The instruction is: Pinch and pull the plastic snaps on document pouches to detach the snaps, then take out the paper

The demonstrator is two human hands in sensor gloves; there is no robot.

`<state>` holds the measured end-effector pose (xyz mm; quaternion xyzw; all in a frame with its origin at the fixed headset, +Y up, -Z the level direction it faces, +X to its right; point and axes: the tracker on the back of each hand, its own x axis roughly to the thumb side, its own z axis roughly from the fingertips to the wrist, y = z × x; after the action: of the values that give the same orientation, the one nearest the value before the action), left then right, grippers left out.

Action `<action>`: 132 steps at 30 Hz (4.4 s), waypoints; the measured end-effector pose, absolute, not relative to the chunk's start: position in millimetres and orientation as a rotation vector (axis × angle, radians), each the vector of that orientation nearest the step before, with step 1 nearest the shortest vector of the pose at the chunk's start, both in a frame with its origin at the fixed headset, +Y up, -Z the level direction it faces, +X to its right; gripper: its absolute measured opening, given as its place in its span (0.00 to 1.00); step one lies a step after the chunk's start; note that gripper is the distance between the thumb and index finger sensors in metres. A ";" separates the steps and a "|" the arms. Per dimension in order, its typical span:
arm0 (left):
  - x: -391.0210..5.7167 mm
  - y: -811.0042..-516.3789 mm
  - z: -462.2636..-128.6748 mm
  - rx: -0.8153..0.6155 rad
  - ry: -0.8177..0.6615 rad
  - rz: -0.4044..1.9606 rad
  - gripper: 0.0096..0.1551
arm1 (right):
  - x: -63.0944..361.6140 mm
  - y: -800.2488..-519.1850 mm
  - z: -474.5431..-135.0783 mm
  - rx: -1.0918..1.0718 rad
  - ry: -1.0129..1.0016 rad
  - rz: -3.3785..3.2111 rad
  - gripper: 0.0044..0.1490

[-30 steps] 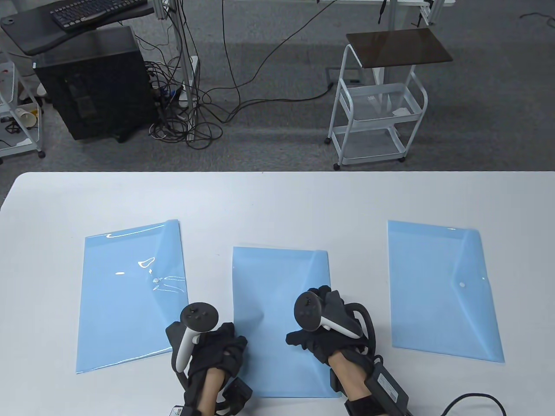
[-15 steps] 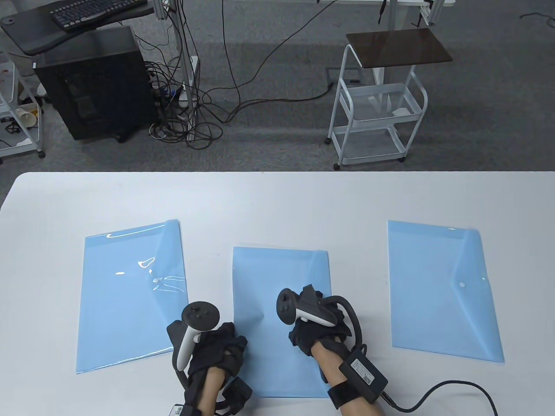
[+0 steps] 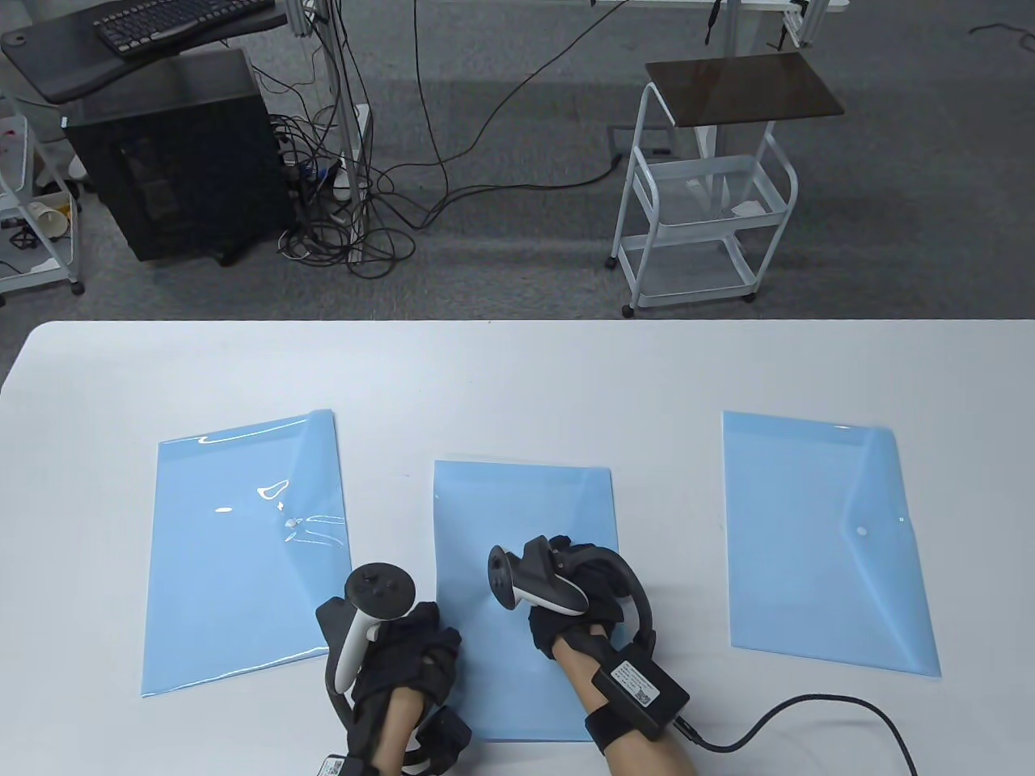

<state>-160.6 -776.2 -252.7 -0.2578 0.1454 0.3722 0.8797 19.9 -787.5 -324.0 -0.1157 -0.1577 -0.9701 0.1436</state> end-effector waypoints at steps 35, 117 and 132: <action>-165.0 -779.9 -253.7 -0.540 0.314 0.796 0.25 | 65.3 -749.5 -284.7 -0.874 -0.055 -2.565 0.38; -204.1 -773.6 -243.1 -0.467 0.271 1.339 0.25 | 201.5 -730.5 -288.0 0.317 -0.380 -4.123 0.34; -221.6 -771.8 -242.0 -0.435 0.320 1.371 0.25 | 317.5 -674.8 -297.2 0.638 -0.114 -4.130 0.31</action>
<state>-221.6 -771.8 -242.0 -0.1983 0.1460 0.6252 0.7406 317.5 -674.8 -297.2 0.1325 -0.0237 -0.8576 -0.4963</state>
